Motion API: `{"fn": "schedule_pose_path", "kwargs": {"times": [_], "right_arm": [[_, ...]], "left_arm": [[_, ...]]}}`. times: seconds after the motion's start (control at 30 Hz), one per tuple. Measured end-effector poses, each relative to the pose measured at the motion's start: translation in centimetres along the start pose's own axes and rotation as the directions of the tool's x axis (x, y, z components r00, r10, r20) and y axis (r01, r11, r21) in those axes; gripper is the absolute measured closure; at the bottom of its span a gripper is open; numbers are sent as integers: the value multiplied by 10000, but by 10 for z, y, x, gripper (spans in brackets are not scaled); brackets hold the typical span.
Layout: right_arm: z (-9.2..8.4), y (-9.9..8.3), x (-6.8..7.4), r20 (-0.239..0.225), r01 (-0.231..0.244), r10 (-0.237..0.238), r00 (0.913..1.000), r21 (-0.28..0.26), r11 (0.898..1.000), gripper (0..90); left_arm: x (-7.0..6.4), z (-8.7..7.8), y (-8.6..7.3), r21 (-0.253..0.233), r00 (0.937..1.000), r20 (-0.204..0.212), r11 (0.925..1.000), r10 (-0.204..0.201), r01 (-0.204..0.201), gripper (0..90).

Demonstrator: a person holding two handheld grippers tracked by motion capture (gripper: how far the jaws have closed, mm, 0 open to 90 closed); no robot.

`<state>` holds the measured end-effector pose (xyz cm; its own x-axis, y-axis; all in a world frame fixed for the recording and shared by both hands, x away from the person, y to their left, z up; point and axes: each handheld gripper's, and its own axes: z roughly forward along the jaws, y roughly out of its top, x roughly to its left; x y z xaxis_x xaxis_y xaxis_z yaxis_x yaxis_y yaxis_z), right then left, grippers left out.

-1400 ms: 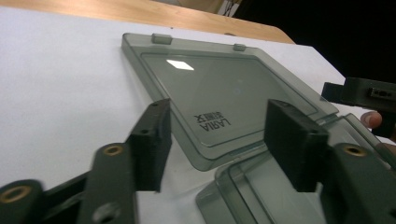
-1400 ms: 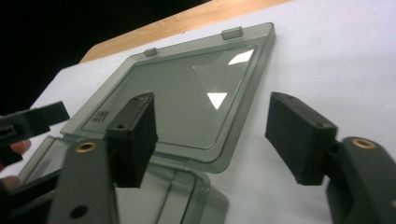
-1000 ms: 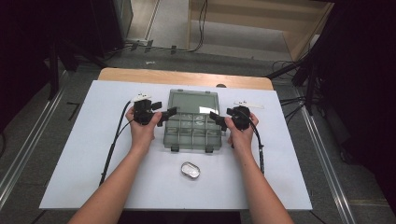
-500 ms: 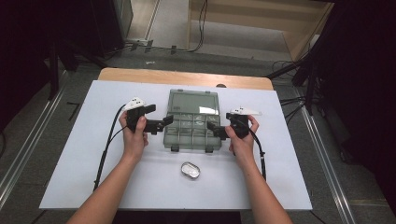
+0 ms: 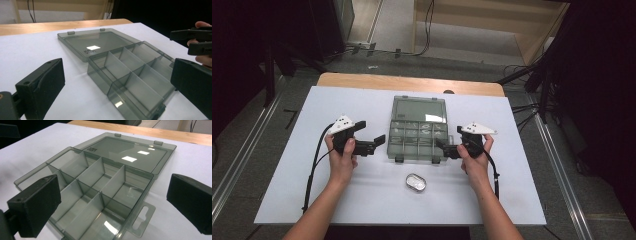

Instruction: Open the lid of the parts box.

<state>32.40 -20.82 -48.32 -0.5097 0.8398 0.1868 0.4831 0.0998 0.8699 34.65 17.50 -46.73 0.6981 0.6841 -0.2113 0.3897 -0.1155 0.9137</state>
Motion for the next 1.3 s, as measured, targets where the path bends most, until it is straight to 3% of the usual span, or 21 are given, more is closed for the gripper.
{"fn": "schedule_pose_path", "kwargs": {"times": [0.2, 0.57, 0.63, 1.03, 1.3], "right_arm": [[-10, -7, 2, 247, 121, -115, 9996, -235, 9997, 0], [-26, -27, 1, 194, -82, 90, 9998, -436, 9990, 0], [-29, -28, 2, 75, -77, 79, 9999, -277, 9996, 0], [-48, -34, 3, -33, 37, -38, 10000, -235, 9997, 0], [-56, -37, 7, -193, 235, -238, 9995, -186, 9996, 0]], "left_arm": [[1, -23, -6, -178, 9997, -132, 9996, 196, -198, 0], [3, -52, -19, -205, 9969, -523, 9980, 591, -603, 0], [3, -57, -22, -203, 9964, -582, 9978, 619, -632, 0], [9, -83, -31, -507, 9965, -651, 9972, 520, -553, 0], [15, -95, -40, -393, 9947, -912, 9979, 477, -515, 0]]}}
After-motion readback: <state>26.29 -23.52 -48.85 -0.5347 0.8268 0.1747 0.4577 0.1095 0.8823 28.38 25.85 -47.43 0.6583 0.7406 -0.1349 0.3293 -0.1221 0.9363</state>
